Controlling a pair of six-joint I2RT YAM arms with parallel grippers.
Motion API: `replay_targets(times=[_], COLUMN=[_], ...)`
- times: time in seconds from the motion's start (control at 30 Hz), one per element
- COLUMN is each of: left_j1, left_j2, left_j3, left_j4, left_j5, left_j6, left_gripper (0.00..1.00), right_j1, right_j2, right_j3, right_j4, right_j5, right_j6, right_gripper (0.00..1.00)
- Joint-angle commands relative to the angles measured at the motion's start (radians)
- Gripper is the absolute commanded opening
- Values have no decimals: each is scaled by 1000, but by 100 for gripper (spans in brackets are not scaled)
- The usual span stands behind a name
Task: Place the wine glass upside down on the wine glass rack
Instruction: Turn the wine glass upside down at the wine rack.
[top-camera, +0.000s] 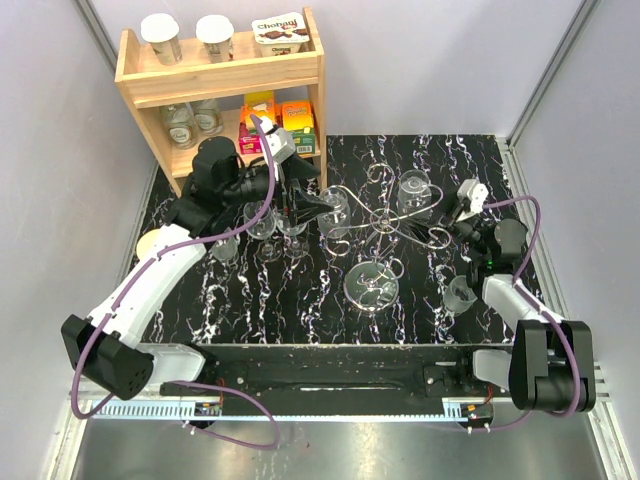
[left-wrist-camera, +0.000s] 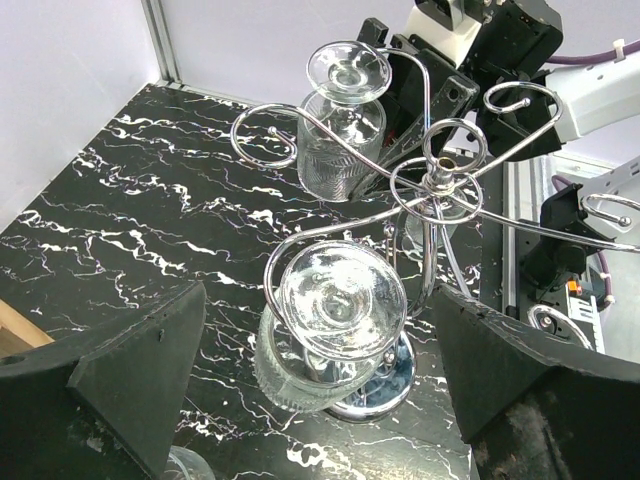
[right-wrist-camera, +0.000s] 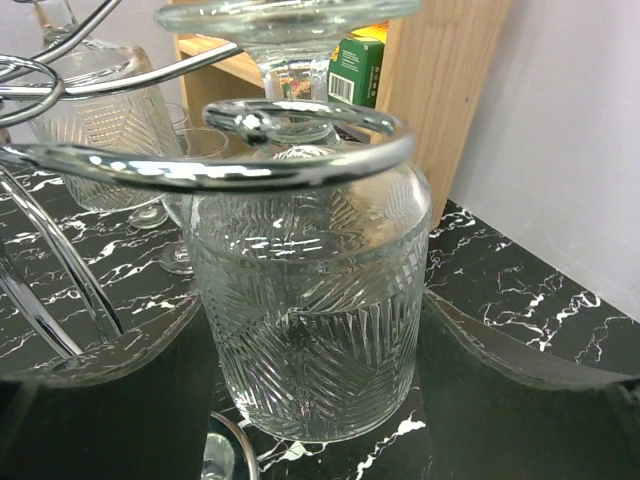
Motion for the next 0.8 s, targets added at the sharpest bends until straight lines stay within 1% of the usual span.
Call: replay_targets(times=[0.0,0.47,0.77], left_j1=[-2,0,-2], left_j2=[-10,-16,-22], left_j3=[25,16,4], left_j4=[40,40,37], left_j5=[-5,-8,-2], left_j6=[15,18,22], left_gripper=[99,99,99], right_j1=[15,15,15], right_j2=[-58,-165,-197], right_j3=[21,-42,-68], right_j4=[52,-14,-14], right_j5=[10,-2,8], right_j6=[-29,-63,-60], right_gripper=[0,0,0])
